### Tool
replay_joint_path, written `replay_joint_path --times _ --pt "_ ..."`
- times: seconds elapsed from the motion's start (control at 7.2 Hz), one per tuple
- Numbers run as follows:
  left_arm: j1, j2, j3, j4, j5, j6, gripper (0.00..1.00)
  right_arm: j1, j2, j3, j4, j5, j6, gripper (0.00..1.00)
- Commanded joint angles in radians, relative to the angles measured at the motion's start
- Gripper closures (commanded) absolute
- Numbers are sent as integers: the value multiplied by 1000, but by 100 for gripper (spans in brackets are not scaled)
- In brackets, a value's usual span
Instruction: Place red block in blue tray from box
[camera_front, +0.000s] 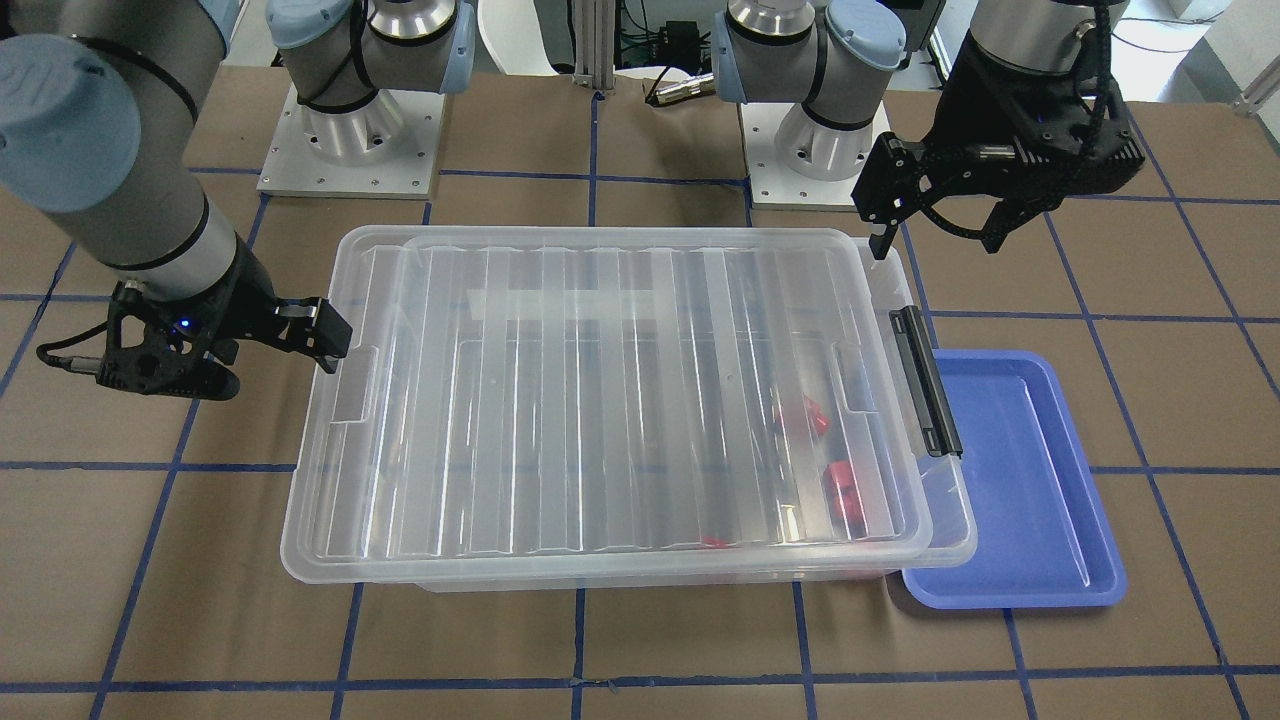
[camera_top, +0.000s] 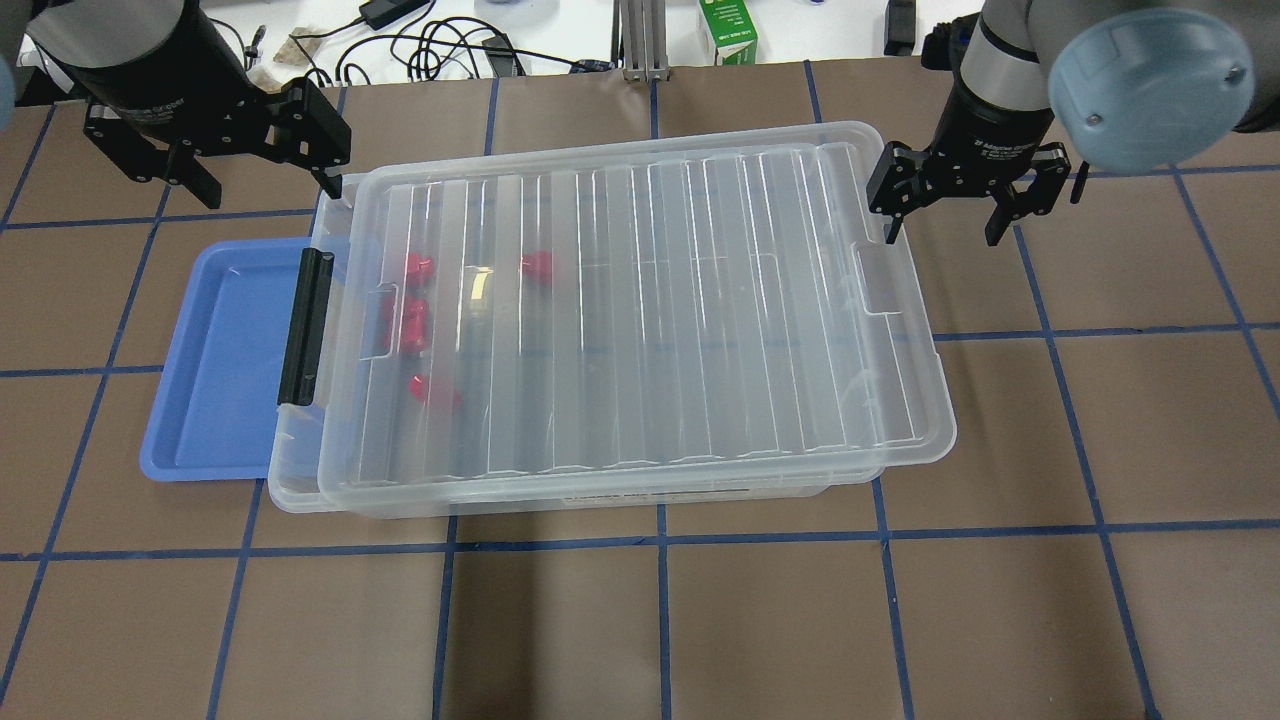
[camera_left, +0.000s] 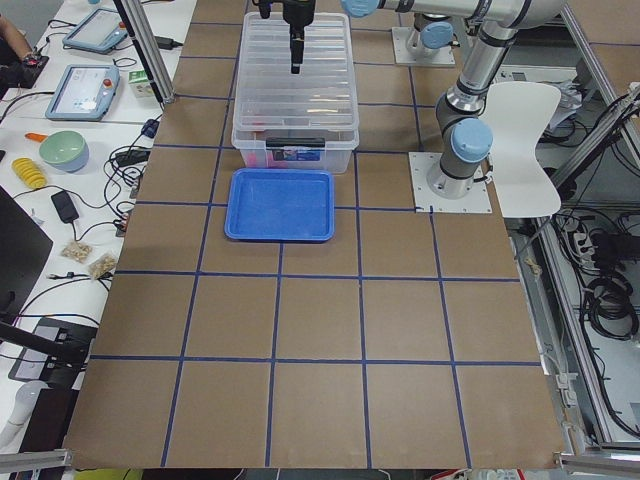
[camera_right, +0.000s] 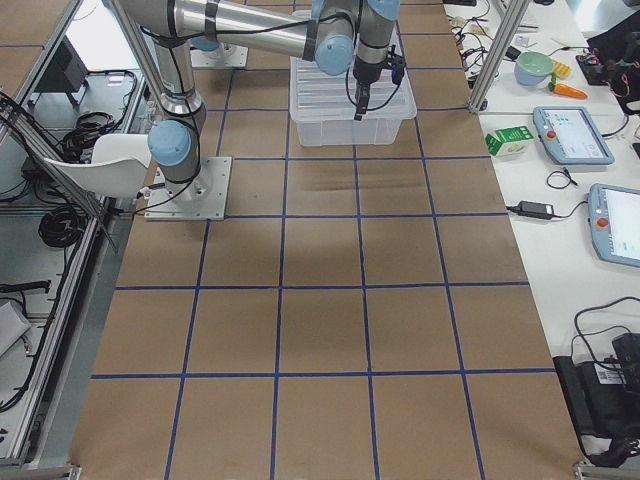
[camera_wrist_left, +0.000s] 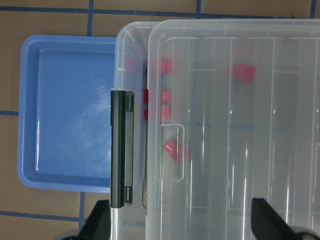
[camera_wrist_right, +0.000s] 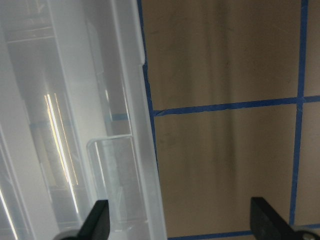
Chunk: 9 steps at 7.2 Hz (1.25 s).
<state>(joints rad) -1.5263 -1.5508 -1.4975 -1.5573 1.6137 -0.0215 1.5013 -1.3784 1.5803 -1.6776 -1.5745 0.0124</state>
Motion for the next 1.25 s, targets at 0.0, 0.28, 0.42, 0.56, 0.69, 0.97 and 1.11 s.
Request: replay_joint_path --times 0.0,0.28,0.42,0.56,0.69,0.97,1.11 --pt "0 0 -1 0 0 0 0 -23 51 -2 -13 13 -5 0" --pt "0 0 -1 0 0 0 0 -15 62 0 -14 51 -6 0" --pt "0 0 -1 0 0 0 0 -15 79 0 -17 51 -17 0" --pt "0 -2 -1 0 0 0 0 -22 90 0 -52 41 -35 0" --pt "0 -2 -1 0 0 0 0 -24 90 0 -76 34 -57 0" --pt "0 0 -1 0 0 0 0 -32 91 0 -77 31 -55 0" --pt "0 0 -1 0 0 0 0 -45 91 0 -76 7 -66 0"
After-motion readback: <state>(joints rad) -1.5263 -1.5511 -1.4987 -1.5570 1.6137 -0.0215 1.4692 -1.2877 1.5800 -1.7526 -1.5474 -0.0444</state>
